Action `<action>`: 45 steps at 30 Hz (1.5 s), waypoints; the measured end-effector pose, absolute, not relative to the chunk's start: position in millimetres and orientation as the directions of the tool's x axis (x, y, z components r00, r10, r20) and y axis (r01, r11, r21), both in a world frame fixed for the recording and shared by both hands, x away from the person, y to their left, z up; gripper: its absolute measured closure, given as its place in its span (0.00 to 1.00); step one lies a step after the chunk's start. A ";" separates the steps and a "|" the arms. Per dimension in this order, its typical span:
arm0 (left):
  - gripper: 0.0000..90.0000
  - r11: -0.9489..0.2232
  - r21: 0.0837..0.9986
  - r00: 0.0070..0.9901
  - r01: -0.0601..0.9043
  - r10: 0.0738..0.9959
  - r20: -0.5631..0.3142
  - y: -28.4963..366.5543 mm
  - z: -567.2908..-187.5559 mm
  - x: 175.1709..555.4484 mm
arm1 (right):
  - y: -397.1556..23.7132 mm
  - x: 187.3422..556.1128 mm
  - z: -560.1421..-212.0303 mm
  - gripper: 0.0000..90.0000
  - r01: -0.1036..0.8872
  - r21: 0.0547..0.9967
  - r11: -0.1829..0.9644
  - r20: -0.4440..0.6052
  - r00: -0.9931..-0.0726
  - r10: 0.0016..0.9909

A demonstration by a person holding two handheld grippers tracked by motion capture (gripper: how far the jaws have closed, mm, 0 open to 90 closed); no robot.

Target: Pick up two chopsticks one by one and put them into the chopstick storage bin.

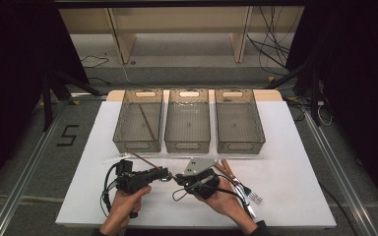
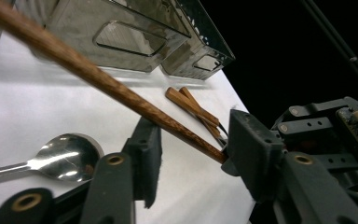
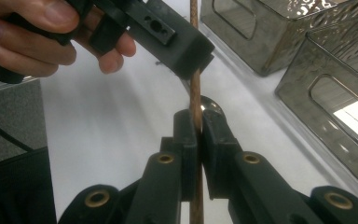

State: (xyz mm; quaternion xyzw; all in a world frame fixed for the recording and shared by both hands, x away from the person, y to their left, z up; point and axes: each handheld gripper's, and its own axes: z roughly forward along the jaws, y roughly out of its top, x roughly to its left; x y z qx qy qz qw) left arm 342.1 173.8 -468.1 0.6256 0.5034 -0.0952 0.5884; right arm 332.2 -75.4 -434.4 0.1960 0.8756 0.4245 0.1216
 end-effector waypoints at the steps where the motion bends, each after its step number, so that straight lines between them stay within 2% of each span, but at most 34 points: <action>1: 0.64 0.200 0.638 0.475 0.744 0.514 -0.714 173.9 -468.4 342.1 | -75.1 331.8 -434.6 0.95 0.239 0.793 0.561 -0.049 -0.893 0.448; 8: 0.78 0.218 0.627 0.474 0.748 0.485 -0.735 174.5 -470.0 341.9 | -74.0 330.2 -435.0 0.95 0.232 0.802 0.550 -0.044 -0.896 0.442; 15: 0.92 0.249 0.592 0.478 0.766 0.396 -0.784 178.3 -469.6 342.7 | -73.0 330.1 -438.3 0.94 0.235 0.809 0.539 -0.028 -0.900 0.436; 20: 0.94 0.252 0.584 0.481 0.772 0.369 -0.795 180.8 -467.8 342.9 | -74.3 330.1 -437.0 0.93 0.232 0.820 0.524 -0.018 -0.904 0.428; 22: 0.94 0.242 0.599 0.489 0.763 0.390 -0.780 183.6 -465.1 343.0 | -77.7 329.7 -433.8 0.92 0.251 0.830 0.499 0.011 -0.900 0.436; 28: 0.94 0.261 0.630 0.492 0.731 0.439 -0.752 202.5 -455.8 346.7 | -99.9 324.7 -417.6 0.78 0.264 0.853 0.451 0.029 -0.886 0.463; 33: 0.94 0.244 0.677 0.512 0.695 0.494 -0.703 208.3 -444.3 348.8 | -112.9 328.0 -423.2 0.59 0.335 0.831 0.444 0.084 -0.865 0.495; 36: 0.94 0.239 0.696 0.516 0.678 0.520 -0.681 213.6 -438.8 351.1 | -117.6 327.0 -428.5 0.50 0.347 0.820 0.456 0.080 -0.857 0.508; 39: 0.94 0.249 0.704 0.514 0.665 0.532 -0.673 220.9 -434.9 354.6 | -124.0 326.6 -431.2 0.44 0.370 0.812 0.451 0.090 -0.843 0.530; 45: 0.94 0.264 0.720 0.511 0.641 0.554 -0.658 233.5 -424.2 368.0 | -140.0 324.3 -434.2 0.39 0.396 0.820 0.412 0.113 -0.819 0.562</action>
